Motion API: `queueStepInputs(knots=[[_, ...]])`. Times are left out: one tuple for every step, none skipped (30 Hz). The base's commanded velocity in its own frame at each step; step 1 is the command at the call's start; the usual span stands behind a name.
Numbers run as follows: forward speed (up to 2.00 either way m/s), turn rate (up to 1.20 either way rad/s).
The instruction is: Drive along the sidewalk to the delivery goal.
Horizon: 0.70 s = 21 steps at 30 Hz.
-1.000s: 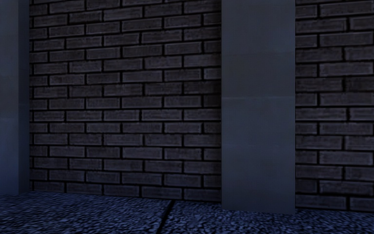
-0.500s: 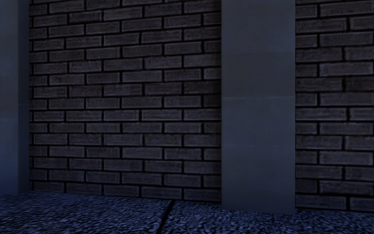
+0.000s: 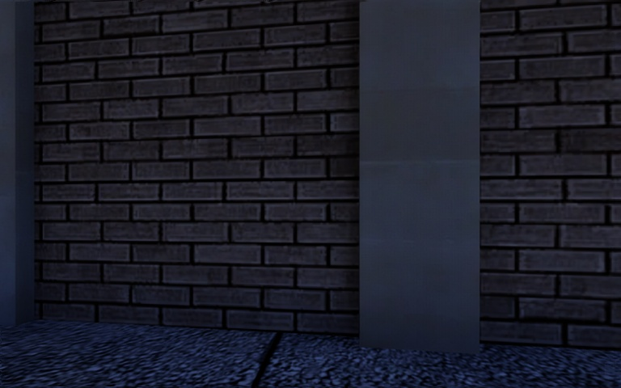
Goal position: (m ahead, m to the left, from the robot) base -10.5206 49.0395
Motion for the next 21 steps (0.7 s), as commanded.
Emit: queueStepInputs(knots=[[0.00, -1.20], [0.00, -1.20], [0.00, -1.20], [0.00, -1.20], [0.00, -1.20], [0.00, -1.20], [0.00, -1.20], [0.00, -1.20], [0.00, -1.20], [0.00, -1.17], [0.00, -1.06], [0.00, -1.06], [0.00, -1.01], [0.00, -0.95], [0.00, -0.92], [0.00, -0.91], [0.00, -0.91], [0.00, -0.91], [0.00, -0.91], [0.00, -0.91], [0.00, -0.91]])
